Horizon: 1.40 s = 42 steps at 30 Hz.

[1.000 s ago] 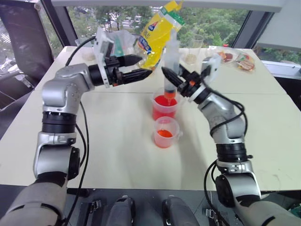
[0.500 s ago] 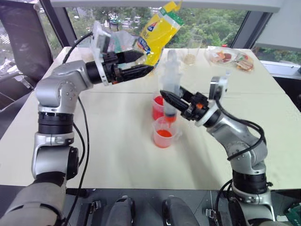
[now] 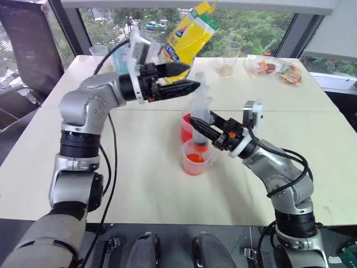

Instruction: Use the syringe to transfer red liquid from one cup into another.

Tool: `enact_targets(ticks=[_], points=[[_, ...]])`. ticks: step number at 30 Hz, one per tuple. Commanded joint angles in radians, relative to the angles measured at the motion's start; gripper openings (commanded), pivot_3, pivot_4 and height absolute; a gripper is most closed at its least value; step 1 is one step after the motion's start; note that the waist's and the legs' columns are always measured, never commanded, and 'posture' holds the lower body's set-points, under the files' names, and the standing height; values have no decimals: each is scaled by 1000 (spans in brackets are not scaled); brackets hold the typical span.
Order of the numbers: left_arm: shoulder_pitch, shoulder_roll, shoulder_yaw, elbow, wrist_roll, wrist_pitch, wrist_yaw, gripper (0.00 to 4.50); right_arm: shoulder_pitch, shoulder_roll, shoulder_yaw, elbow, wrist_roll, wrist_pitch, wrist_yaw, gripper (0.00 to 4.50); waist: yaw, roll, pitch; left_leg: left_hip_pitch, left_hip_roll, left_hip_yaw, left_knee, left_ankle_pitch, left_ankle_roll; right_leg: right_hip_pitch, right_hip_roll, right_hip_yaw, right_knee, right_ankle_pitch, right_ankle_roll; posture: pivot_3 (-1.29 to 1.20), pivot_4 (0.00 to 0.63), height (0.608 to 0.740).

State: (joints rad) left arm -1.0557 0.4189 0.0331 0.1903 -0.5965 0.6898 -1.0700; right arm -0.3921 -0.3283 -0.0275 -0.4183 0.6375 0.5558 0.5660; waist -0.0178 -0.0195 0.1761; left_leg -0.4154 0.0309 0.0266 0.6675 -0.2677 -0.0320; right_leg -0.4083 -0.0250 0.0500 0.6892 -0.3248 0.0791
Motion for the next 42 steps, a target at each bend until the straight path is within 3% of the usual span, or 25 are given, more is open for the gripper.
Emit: enact_targets(ticks=[1,4,10,11,25,42], points=[[-15,-27,-28,7,19,-47,-19,4147,-10,-5,7,-63,2,-22,2,1361,0,0,0,0,0,0,0,0,0,0,0,0,0,0,0,0,150,740],[-26,-50,-31,28,19,-62,-22,3322,-6,-9,14,-72,0,-21,4,1361,1,0,0,0,0,0,0,0,0,0,0,0,0,0,0,0,150,740],[-34,-86,-37,38,16,-65,-38,261,-4,-9,19,-84,2,-18,-1,1361,1,0,0,0,0,0,0,0,0,0,1,0,0,0,0,0,150,740],[-31,-89,-40,32,15,-62,-43,38,-6,-10,20,-84,2,-18,-1,1361,-1,0,0,0,0,0,0,0,0,0,1,0,0,0,0,0,150,740],[41,-59,-127,-78,19,-18,-120,38,-79,-4,-15,-68,33,-13,-20,1361,1,0,0,0,0,0,0,0,0,0,0,0,0,0,0,0,150,740],[106,-89,-162,-130,45,-16,-79,38,-166,-14,-72,-58,76,31,-41,1361,1,0,0,0,0,0,0,0,0,1,0,0,0,0,0,0,150,740]])
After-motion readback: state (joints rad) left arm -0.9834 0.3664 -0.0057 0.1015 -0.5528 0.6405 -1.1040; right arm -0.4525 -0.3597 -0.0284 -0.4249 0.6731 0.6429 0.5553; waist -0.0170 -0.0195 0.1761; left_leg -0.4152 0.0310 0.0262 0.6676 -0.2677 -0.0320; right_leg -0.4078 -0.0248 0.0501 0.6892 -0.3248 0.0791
